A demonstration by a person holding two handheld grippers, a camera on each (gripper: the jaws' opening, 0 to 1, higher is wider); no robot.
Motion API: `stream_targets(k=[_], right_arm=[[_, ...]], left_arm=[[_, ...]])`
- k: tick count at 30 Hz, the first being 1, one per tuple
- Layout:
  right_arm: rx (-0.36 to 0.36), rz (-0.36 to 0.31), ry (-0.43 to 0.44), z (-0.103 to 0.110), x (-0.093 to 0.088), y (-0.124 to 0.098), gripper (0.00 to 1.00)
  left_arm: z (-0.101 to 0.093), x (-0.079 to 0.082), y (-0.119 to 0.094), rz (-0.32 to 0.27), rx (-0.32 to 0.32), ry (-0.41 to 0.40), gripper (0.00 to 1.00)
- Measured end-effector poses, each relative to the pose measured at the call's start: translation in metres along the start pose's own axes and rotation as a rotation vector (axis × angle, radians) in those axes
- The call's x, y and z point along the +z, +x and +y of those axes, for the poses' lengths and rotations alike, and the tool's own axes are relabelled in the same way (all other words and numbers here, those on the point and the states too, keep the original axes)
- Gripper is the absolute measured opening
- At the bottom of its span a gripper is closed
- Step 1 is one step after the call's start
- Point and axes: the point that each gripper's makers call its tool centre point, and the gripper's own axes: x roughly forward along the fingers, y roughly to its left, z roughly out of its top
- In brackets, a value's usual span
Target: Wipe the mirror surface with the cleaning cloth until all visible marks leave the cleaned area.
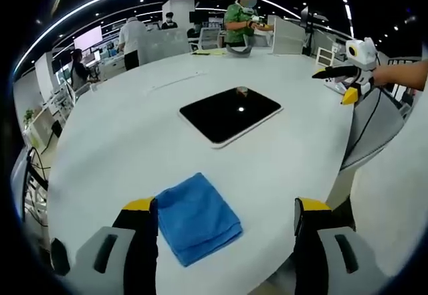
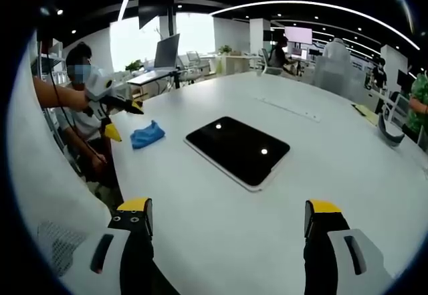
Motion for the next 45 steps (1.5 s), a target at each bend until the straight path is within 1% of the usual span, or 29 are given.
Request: stream_targets(k=[2,5,8,11,13,15,19,24,28,31,35,41,45], right_arm=[[0.001,0.001,0.001,0.0,0.0,0.0,0.94],[0.002,0.002,0.002,0.0,-0.001,0.0,0.94],[0.002,0.002,0.003,0.001,-0.001,0.0,0.94],[0.002,0.003,0.004,0.001,-0.001,-0.001,0.94],[0.003,0.005,0.003,0.002,-0.002,0.0,0.93],[0.004,0.006,0.003,0.002,-0.002,-0.001,0.93],[0.005,0.01,0.002,0.003,-0.003,-0.001,0.93],[0.007,0.012,0.004,0.003,-0.003,0.0,0.93],[0.006,0.014,0.005,0.003,-0.004,0.0,0.93],[0.005,0.014,0.007,0.004,-0.004,-0.001,0.93],[0.003,0.017,0.012,0.004,-0.005,-0.001,0.93],[-0.001,0.019,0.017,0.003,-0.006,-0.002,0.92],[-0.004,0.02,0.022,0.004,-0.007,-0.003,0.92]], left_arm=[[0.001,-0.002,0.001,0.002,-0.001,-0.008,0.83],[0.005,-0.005,0.003,0.015,0.0,-0.009,0.74],[0.011,-0.009,0.006,0.024,0.012,-0.026,0.69],[0.014,-0.011,0.006,0.032,0.014,-0.032,0.61],[0.016,-0.013,0.007,0.034,0.017,-0.039,0.58],[0.018,-0.016,0.01,0.045,0.02,-0.051,0.57],[0.021,-0.019,0.014,0.061,0.029,-0.044,0.53],[0.026,-0.019,0.017,0.067,0.039,-0.051,0.46],[0.033,-0.023,0.021,0.085,0.053,-0.048,0.37],[0.035,-0.026,0.024,0.092,0.043,-0.067,0.35],[0.038,-0.031,0.028,0.119,0.053,-0.056,0.31],[0.039,-0.036,0.033,0.141,0.045,-0.061,0.28],[0.039,-0.036,0.035,0.149,0.043,-0.053,0.27]])
